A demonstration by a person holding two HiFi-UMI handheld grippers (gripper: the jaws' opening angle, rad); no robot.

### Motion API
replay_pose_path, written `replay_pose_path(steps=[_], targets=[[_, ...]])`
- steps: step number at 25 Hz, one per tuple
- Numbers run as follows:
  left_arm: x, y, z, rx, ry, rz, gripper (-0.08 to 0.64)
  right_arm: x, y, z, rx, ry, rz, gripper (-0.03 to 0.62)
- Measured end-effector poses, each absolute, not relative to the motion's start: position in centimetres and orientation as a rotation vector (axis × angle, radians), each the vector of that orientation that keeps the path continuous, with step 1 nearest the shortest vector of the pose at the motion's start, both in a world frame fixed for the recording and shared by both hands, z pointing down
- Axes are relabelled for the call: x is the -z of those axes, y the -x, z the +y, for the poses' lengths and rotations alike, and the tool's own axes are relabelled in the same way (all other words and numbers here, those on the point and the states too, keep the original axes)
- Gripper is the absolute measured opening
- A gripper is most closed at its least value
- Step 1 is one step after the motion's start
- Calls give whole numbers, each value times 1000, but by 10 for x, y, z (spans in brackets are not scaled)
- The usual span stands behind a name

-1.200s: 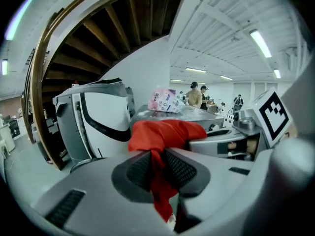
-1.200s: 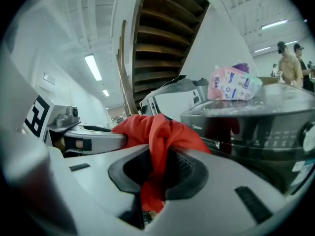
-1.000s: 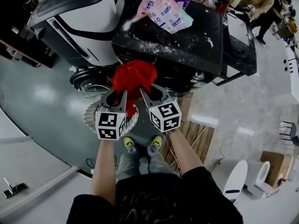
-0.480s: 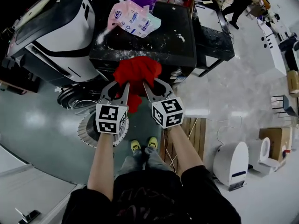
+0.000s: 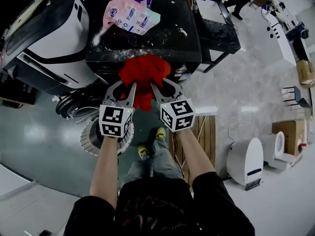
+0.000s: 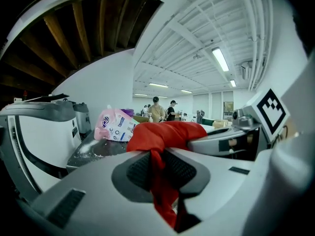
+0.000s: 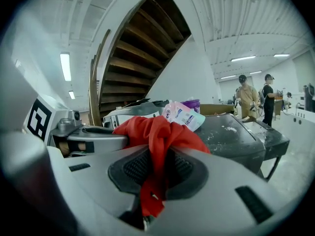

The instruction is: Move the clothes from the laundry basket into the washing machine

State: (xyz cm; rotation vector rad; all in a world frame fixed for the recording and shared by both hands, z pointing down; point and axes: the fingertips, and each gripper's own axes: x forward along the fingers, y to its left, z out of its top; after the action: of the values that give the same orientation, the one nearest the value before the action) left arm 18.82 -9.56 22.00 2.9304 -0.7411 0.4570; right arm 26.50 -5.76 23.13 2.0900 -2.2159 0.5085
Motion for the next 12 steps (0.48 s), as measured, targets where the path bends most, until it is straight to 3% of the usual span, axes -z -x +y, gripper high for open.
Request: replay_pose_path(steps=[12], targets=[[-291, -205, -114, -531, -2874, -745, 71, -303, -282, -75, -635, -2056, -2210, 72]])
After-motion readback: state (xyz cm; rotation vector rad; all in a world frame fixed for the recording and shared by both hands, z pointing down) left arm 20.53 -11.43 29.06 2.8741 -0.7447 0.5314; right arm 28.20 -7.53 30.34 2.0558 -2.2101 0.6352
